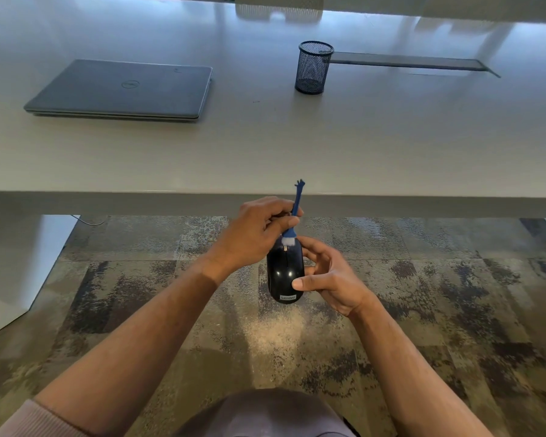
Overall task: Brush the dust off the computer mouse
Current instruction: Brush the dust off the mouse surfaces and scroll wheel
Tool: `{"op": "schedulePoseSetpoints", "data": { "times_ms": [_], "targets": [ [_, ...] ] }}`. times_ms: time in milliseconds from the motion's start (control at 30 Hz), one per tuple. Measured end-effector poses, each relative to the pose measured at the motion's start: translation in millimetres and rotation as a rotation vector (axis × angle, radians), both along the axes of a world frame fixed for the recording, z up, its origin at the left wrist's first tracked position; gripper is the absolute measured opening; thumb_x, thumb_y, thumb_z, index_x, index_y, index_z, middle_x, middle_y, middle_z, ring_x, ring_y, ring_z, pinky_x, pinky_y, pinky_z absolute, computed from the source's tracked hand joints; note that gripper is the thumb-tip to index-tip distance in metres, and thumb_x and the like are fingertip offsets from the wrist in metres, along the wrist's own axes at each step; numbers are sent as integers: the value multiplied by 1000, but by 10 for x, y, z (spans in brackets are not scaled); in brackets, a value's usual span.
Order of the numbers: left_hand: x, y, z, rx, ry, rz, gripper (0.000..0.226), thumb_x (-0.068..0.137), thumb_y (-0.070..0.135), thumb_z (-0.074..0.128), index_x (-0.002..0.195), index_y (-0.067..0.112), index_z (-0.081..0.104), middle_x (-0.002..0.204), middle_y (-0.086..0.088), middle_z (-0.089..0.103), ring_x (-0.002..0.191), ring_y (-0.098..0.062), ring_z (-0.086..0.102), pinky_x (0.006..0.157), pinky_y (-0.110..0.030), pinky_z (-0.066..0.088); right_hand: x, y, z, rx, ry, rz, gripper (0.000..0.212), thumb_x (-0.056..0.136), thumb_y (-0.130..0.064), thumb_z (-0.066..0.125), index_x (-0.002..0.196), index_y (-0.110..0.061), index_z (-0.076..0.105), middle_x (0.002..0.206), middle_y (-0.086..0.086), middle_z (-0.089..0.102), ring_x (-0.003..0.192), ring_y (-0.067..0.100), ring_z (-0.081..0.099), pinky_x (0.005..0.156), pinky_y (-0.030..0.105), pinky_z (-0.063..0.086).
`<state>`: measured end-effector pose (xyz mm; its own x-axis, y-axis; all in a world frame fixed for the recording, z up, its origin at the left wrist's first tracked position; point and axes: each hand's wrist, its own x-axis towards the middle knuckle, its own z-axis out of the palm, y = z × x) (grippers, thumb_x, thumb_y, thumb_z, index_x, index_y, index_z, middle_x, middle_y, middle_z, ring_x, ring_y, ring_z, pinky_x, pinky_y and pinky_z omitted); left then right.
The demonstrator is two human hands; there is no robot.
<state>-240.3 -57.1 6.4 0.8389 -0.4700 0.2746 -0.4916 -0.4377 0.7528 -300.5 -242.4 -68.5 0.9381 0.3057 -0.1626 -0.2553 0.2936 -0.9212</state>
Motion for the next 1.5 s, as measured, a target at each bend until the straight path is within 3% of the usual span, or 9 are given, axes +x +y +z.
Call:
{"op": "schedulePoseSetpoints", "data": {
  "times_ms": [100, 267, 500, 867, 967, 1267, 1500],
  "targets": [
    [36, 25, -37, 50, -31, 1, 19, 95, 23, 57, 111, 18, 67, 100, 7, 64, 90, -3, 61, 80, -14, 50, -18, -21, 4, -2, -6, 3, 81, 65, 18, 73, 139, -7, 53, 137, 16, 60, 105, 41, 68, 91, 56, 55],
    [87, 114, -59, 96, -16, 25, 19, 95, 22, 58, 111, 17, 67, 102, 5, 65, 90, -3, 61, 78, -13, 48, -22, -59, 2, 4, 3, -5, 81, 63, 16, 74, 138, -6, 54, 133, 12, 63, 103, 37, 70, 86, 50, 58],
    [64, 31, 14, -35, 20, 40, 18, 94, 19, 60, 111, 20, 67, 97, 16, 62, 88, 11, 59, 76, -3, 43, -12, -30, 8, -5, -1, -10, 81, 63, 17, 74, 138, -8, 54, 134, 11, 64, 104, 39, 69, 92, 56, 55],
    [92, 136, -43, 85, -67, -39, 18, 95, 20, 58, 109, 17, 68, 98, 4, 65, 87, 2, 60, 77, -6, 44, -41, -89, 4, -39, -9, -32, 76, 64, 15, 74, 134, -11, 58, 130, 10, 65, 102, 38, 70, 86, 52, 57],
    [62, 76, -19, 46, -74, -39, 18, 95, 22, 58, 109, 19, 68, 99, 7, 64, 89, 2, 59, 78, -6, 43, -16, -62, 5, -38, -3, -30, 79, 64, 15, 75, 136, -10, 57, 135, 15, 62, 105, 43, 68, 92, 59, 54],
    [78, 147, -83, 109, -66, -70, 17, 96, 20, 56, 108, 21, 68, 94, 12, 60, 87, 1, 59, 77, -8, 45, -46, -59, 3, -48, -14, -33, 74, 64, 15, 74, 132, -12, 60, 130, 12, 65, 103, 39, 69, 92, 59, 54],
    [56, 113, -15, 28, -66, -5, 19, 94, 21, 58, 111, 17, 67, 100, 12, 61, 88, 14, 57, 77, -3, 43, -29, -42, 26, -42, 2, -35, 79, 62, 11, 79, 135, -10, 58, 132, 14, 64, 104, 41, 68, 93, 60, 53]
  ]
}}
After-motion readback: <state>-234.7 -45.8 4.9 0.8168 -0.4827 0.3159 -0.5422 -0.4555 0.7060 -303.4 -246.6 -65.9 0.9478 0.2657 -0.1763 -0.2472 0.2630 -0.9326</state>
